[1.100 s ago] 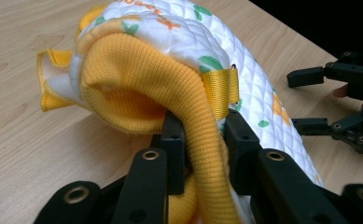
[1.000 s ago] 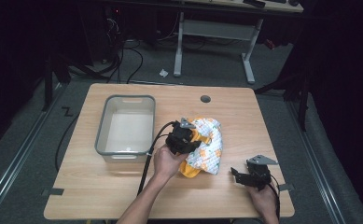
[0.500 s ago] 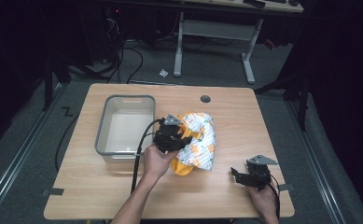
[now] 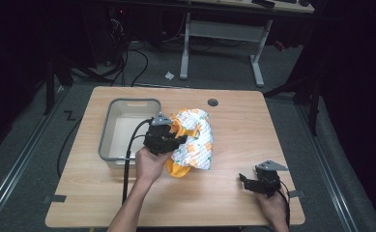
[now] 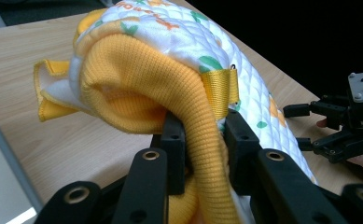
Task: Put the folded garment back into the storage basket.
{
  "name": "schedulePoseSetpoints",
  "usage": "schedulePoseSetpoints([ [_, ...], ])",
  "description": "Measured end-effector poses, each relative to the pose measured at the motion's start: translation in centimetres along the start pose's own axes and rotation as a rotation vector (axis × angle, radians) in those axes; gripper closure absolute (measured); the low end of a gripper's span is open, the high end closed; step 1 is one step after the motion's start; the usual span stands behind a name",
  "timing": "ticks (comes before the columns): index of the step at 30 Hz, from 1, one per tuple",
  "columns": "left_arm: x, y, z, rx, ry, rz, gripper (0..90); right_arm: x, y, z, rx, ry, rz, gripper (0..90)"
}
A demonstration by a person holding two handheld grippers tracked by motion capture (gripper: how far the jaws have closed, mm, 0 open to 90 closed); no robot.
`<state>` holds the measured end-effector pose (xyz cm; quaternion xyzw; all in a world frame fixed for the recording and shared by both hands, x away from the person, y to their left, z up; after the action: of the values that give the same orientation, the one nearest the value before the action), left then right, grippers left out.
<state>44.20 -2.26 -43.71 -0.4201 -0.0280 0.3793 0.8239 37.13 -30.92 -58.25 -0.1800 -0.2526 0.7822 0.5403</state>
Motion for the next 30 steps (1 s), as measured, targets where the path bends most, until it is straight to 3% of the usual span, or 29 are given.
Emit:
schedulePoseSetpoints([
  [13, 1.4, -0.4, 2.3, -0.034, -0.017, 0.023, 73.1, 0.0, 0.0, 0.0, 0.000, 0.000, 0.000, 23.2],
  [30, 4.9, -0.5, 6.2, -0.052, -0.089, 0.053, 73.0, 0.0, 0.0, 0.0, 0.000, 0.000, -0.001, 23.1],
])
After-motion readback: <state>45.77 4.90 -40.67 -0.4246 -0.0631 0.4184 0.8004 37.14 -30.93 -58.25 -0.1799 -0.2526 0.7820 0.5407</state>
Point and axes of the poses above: each handheld gripper's, and its own axes: z roughly backward along the jaws, y roughly out of its underside, x roughly to its left, the point moved 9 cm from there along -z, roughly forward along the jaws, and after that the axes turned 7 degrees about x, right-handed, at the moved point
